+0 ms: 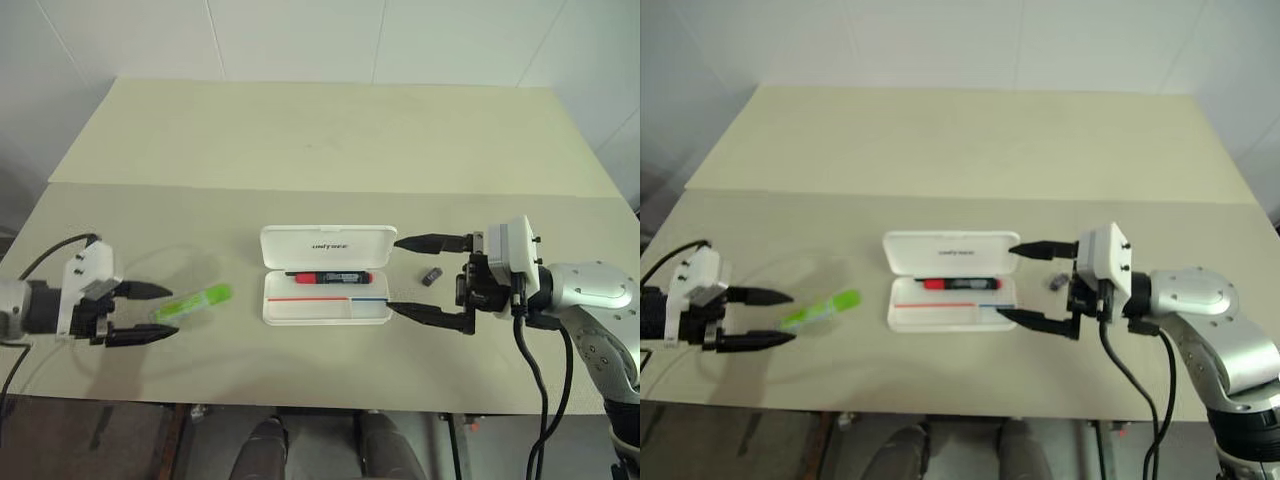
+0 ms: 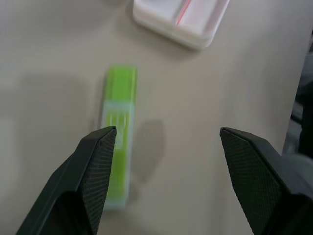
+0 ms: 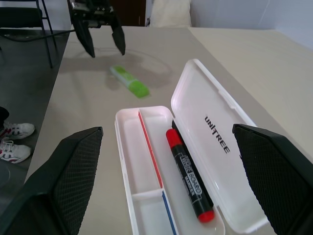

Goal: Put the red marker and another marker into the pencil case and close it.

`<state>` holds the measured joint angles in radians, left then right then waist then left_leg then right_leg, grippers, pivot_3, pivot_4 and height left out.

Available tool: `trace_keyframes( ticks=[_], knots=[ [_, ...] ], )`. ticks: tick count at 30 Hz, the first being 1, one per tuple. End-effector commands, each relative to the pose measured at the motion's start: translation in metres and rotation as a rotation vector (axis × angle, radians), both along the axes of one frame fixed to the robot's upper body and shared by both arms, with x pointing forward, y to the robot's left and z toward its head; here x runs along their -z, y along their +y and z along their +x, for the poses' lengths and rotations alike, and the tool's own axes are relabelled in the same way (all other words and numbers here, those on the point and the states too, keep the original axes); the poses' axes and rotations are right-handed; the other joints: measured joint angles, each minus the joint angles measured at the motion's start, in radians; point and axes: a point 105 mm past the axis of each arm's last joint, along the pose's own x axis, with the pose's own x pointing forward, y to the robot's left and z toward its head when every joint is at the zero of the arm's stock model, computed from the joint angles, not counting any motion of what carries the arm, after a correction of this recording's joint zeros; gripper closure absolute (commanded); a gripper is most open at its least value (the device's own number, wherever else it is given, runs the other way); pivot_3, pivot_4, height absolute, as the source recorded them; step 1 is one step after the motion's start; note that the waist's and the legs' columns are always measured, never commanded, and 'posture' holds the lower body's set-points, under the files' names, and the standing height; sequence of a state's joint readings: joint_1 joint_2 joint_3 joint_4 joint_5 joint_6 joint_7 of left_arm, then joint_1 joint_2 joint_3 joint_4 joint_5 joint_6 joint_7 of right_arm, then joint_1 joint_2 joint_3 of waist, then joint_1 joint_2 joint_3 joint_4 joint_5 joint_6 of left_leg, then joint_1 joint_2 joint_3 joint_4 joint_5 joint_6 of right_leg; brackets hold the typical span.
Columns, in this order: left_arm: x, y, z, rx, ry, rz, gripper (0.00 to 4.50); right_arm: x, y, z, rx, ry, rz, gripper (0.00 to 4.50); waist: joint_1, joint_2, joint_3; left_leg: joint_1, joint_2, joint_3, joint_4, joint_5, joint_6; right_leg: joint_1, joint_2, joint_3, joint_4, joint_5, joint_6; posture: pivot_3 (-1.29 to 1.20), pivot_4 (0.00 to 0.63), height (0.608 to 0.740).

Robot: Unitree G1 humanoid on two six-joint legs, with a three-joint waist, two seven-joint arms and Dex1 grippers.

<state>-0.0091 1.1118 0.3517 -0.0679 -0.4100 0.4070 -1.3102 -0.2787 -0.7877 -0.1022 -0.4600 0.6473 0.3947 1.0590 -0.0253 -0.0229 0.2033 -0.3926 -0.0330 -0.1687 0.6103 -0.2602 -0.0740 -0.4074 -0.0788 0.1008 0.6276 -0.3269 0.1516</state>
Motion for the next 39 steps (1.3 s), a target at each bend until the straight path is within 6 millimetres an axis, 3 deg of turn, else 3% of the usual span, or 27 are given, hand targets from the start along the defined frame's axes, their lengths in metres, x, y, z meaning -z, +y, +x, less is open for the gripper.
trace_keyframes(
  ticks=[1,13,16,27,30,36,39],
  knots=[
    [-0.002,0.009,0.002,-0.019,-0.076,0.048,0.93,-0.007,0.003,-0.002,-0.003,-0.037,0.02,0.0,0.004,0.0,0.0,0.0,0.0,0.0,0.0,0.0,0.0,0.0,0.0,0.0,0.0,0.0,0.0,0.0,0.15,0.74],
    [0.044,0.023,0.015,-0.104,-0.108,0.053,0.93,-0.013,0.007,-0.003,0.053,-0.05,0.066,0.0,-0.002,0.0,0.0,0.001,0.0,0.002,0.001,0.0,0.0,0.0,0.0,0.001,0.002,0.0,0.0,0.0,0.15,0.74],
    [0.058,0.019,0.022,-0.122,-0.119,0.035,0.93,-0.014,0.008,-0.004,0.065,-0.05,0.076,0.0,-0.001,0.0,0.0,0.001,0.0,0.002,0.001,0.0,0.0,0.0,0.0,0.002,0.002,0.001,0.001,0.0,0.15,0.74],
    [0.065,0.001,0.034,-0.106,-0.12,-0.029,0.93,-0.018,0.009,-0.005,0.093,-0.052,0.097,0.0,0.026,0.005,-0.003,0.007,-0.002,0.002,0.003,0.001,0.002,0.011,-0.001,0.001,-0.001,0.006,0.002,0.0,0.15,0.74],
    [0.062,-0.005,0.037,-0.101,-0.119,-0.052,1.51,-0.018,0.01,-0.005,0.099,-0.051,0.106,0.0,0.027,0.005,-0.003,0.007,-0.002,0.002,0.004,0.002,0.003,0.012,-0.002,0.001,-0.001,0.007,0.003,0.0,0.15,0.74],
    [0.055,-0.013,0.04,-0.084,-0.121,-0.084,3.4,-0.017,0.012,-0.005,0.102,-0.051,0.118,0.0,0.024,0.006,-0.003,0.007,-0.001,0.002,0.004,0.005,0.003,0.013,-0.002,-0.002,-0.001,0.008,0.002,0.0,0.15,0.74],
    [0.051,-0.017,0.041,-0.07,-0.136,-0.089,3.4,-0.017,0.013,-0.006,0.101,-0.05,0.121,0.0,0.023,0.006,-0.003,0.007,0.0,0.002,0.003,0.005,0.003,0.013,-0.002,-0.002,-0.001,0.008,0.002,0.0,0.15,0.74]
  ],
)
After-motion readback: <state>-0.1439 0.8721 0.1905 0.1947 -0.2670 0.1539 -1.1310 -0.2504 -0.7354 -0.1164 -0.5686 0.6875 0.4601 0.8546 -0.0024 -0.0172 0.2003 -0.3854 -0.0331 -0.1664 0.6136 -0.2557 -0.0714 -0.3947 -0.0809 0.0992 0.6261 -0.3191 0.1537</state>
